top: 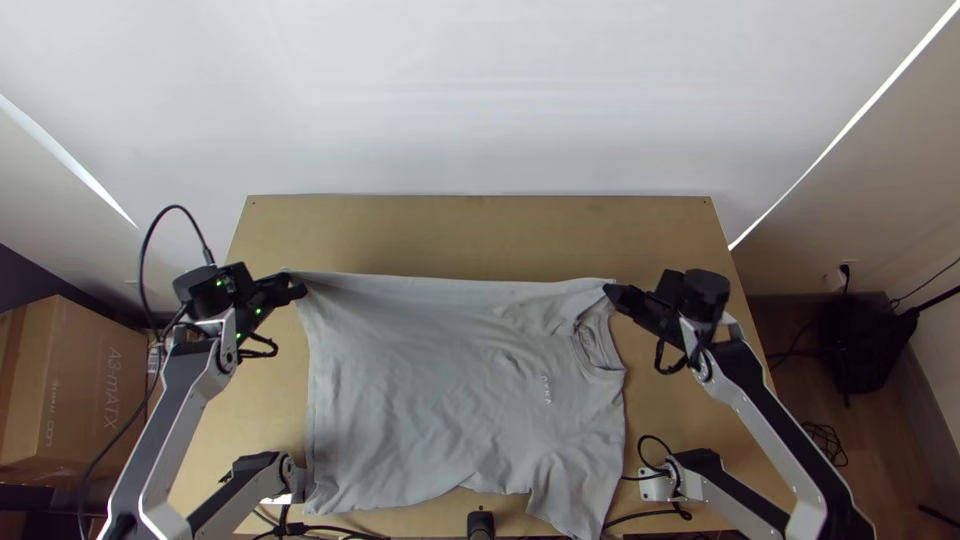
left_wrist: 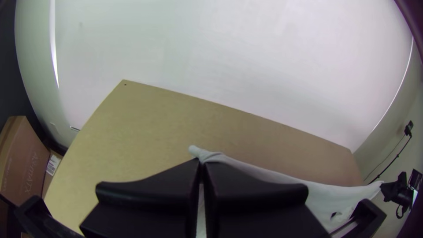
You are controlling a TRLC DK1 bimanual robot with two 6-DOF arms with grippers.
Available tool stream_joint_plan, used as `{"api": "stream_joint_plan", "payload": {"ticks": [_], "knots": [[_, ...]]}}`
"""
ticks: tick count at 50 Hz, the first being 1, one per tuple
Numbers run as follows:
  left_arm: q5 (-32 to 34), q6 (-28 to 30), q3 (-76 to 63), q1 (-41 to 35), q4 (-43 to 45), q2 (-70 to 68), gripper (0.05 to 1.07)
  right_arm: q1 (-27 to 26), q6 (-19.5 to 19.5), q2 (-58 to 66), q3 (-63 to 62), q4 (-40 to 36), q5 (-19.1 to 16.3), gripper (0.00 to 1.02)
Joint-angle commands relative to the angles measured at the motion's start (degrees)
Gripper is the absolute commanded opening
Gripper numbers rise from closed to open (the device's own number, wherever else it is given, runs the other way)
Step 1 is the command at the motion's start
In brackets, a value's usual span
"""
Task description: Fold the t-shirt
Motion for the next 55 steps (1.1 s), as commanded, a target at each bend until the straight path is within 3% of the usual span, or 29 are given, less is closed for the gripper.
{"api": "stream_joint_plan", "payload": {"ticks": [1,25,55], "knots": [[0.08,1.36,0.98,0.44,4.24,8.15,0.08,-1.47,-1.53,9.08,1.98,3.17,0.13,0.02],[-2.47,1.45,19.53,-3.51,11.45,39.88,0.08,-6.39,-6.45,39.49,22.54,5.9,4.79,0.02],[-5.89,1.54,48.8,-7.29,7.76,60.54,0.08,-9.2,-6.71,60.76,50.49,5.81,9.45,0.02]]}}
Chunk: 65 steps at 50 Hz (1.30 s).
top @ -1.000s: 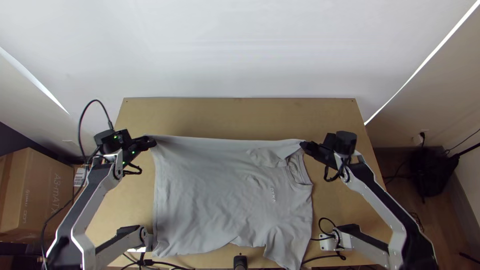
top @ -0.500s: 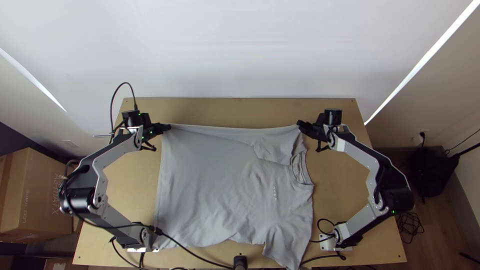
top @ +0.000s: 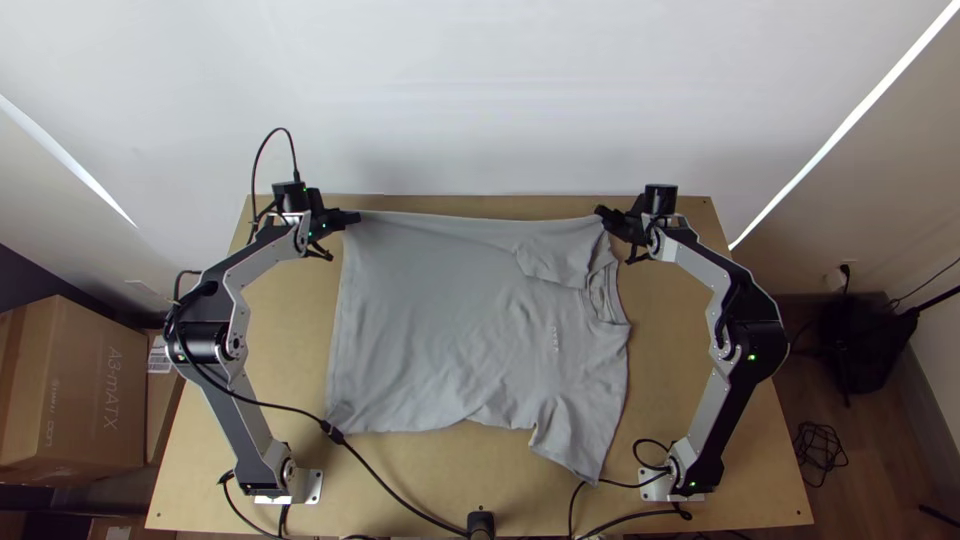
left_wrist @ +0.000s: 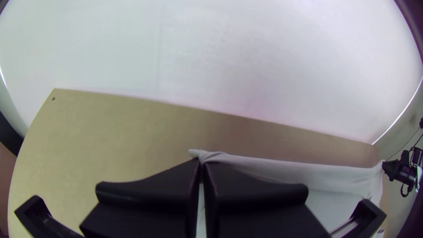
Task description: Fold the t-shirt
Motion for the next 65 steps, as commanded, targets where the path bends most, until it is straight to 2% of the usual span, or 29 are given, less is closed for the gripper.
{"api": "stream_joint_plan", "payload": {"ticks": [1,14,20,33,43,65], "knots": [[-1.85,0.07,5.68,0.33,-0.2,2.88,0.08,-1.22,-0.44,3.74,6.52,0.58,2.17,0.02],[-2.47,-2.74,17.98,0.95,-6.61,8.86,0.08,-0.7,0.09,10.77,18.65,-3.19,3.84,0.02],[-2.03,-3.79,22.29,0.69,-15.23,8.68,0.08,-0.17,0.35,10.68,21.38,-8.56,3.93,0.02],[0.7,-5.37,20.88,0.95,-21.64,3.67,0.08,-0.08,0.18,6.99,21.99,-17.96,3.84,0.02],[1.75,-5.46,13.24,0.95,-21.29,-1.95,0.08,-0.26,-0.26,2.42,17.25,-19.02,3.84,0.02],[2.63,-5.9,-8.82,0.33,-12.68,-15.05,0.08,0.27,-0.26,-8.39,1.51,-18.58,3.84,0.02]]}}
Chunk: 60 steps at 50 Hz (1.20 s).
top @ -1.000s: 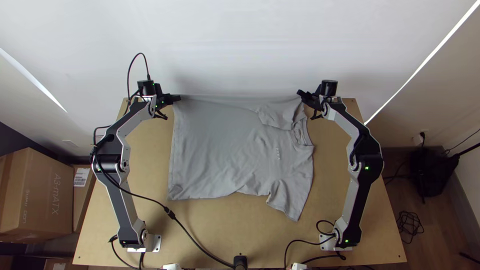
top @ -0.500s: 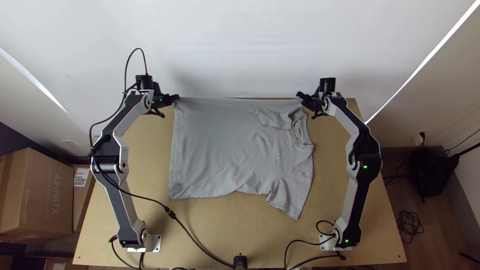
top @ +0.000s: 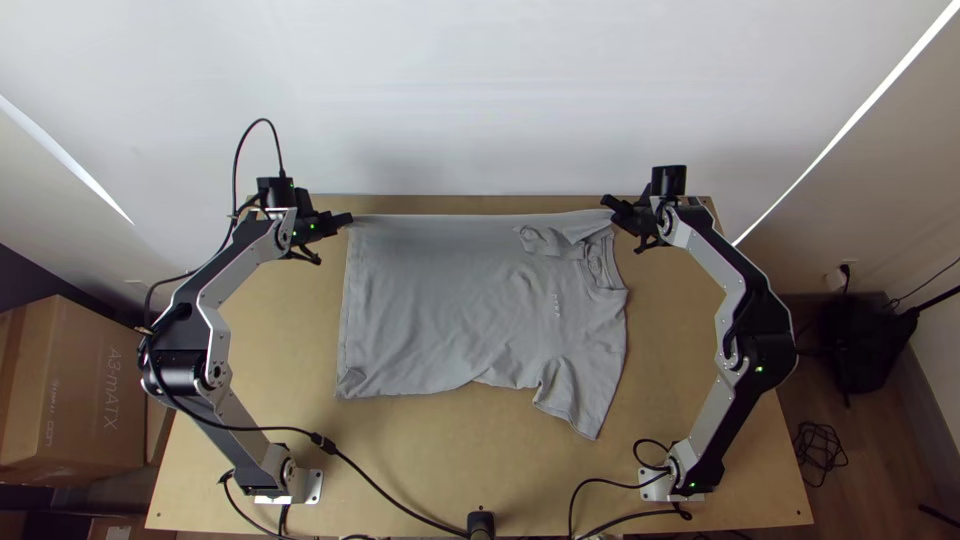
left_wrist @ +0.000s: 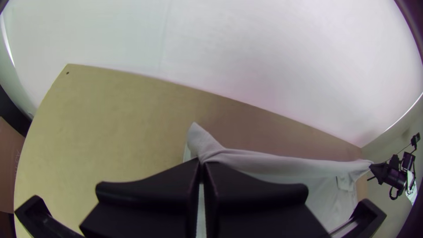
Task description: Fold the t-shirt
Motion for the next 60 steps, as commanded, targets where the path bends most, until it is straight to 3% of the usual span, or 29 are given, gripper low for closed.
{"api": "stream_joint_plan", "payload": {"ticks": [1,44,46,50,53,60], "knots": [[-0.01,-1.16,-4.89,0.33,2.08,-3.97,0.08,-0.04,-0.29,-3.8,-4.83,0.11,1.04,0.02],[-0.19,-2.04,-25.81,-2.04,11.04,-12.06,0.1,1.19,0.33,-10.75,-25.4,9.61,1.04,0.05],[-0.19,-1.69,-25.81,-1.95,11.04,-12.14,0.21,1.02,0.42,-11.45,-25.75,9.52,1.04,0.17],[-0.89,-1.16,-25.64,-1.86,10.96,-12.93,0.64,0.58,0.33,-14.53,-27.16,9.43,1.04,0.53],[-1.6,-0.54,-25.55,-1.33,10.87,-13.72,0.87,0.14,0.24,-17.25,-28.3,9.43,1.04,0.7],[-1.68,0.16,-27.04,-0.02,10.6,-17.24,0.97,-1.44,-0.2,-24.11,-31.11,8.02,-0.63,0.83]]}}
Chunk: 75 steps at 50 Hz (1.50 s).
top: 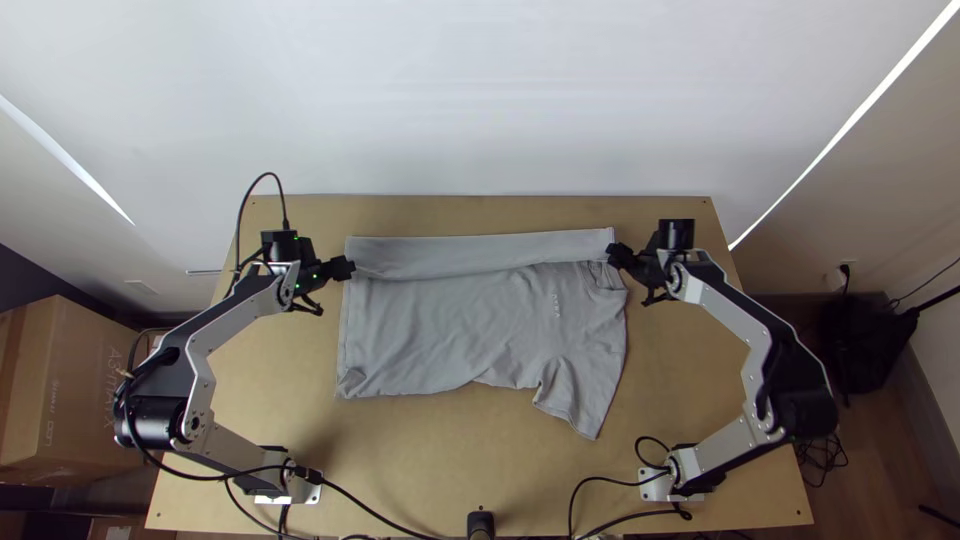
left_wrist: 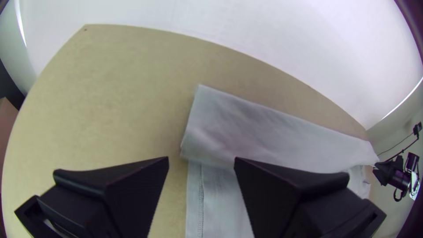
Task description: Fold the t-shirt
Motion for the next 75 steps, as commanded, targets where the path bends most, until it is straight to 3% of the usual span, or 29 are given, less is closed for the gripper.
{"api": "stream_joint_plan", "payload": {"ticks": [1,13,19,23,33,37,47,50,58,72,75], "knots": [[-0.46,0.9,-2.46,1.21,0.51,-4.74,0.97,-1.71,-0.29,-7.26,-2.83,-1.57,-0.89,0.83],[-0.02,1.69,-5.62,3.41,-3.98,-14.23,0.98,-5.92,-2.75,-20.89,-6.52,-11.51,-2.91,0.83],[0.95,1.87,-5.97,4.37,-7.58,-20.12,0.98,-9.18,-4.86,-24.93,-7.4,-19.59,-5.55,0.88],[1.3,2.31,-6.15,4.64,-9.78,-24.08,0.98,-10.76,-6.79,-27.04,-8.81,-25.39,-8.1,0.98],[2.88,2.22,-5.97,4.81,-15.49,-31.99,0.98,-11.29,-12.5,-27.21,-13.11,-37.26,-13.2,0.98],[3.5,2.22,-6.24,4.72,-17.6,-34.19,0.98,-10.93,-13.56,-25.54,-14.78,-40.69,-13.55,0.92],[3.85,2.22,-7.91,4.72,-19.62,-38.58,0.98,-9.97,-15.49,-22.99,-18.56,-40.86,-13.55,0.92],[3.85,2.13,-8.34,4.72,-20.06,-39.63,0.98,-8.56,-15.93,-21.94,-19.44,-40.86,-13.55,0.85],[3.85,1.69,-8.96,4.46,-21.29,-41.39,0.98,-5.92,-15.67,-19.39,-21.29,-38.58,-13.81,0.84],[3.85,1.43,-9.93,4.28,-22.35,-43.5,0.98,-1.18,-14.08,-16.67,-24.45,-31.11,-13.81,0.5],[3.76,1.69,-10.01,4.2,-22.96,-43.5,0.98,-0.12,-13.12,-16.67,-25.51,-28.47,-13.72,0.29]]}}
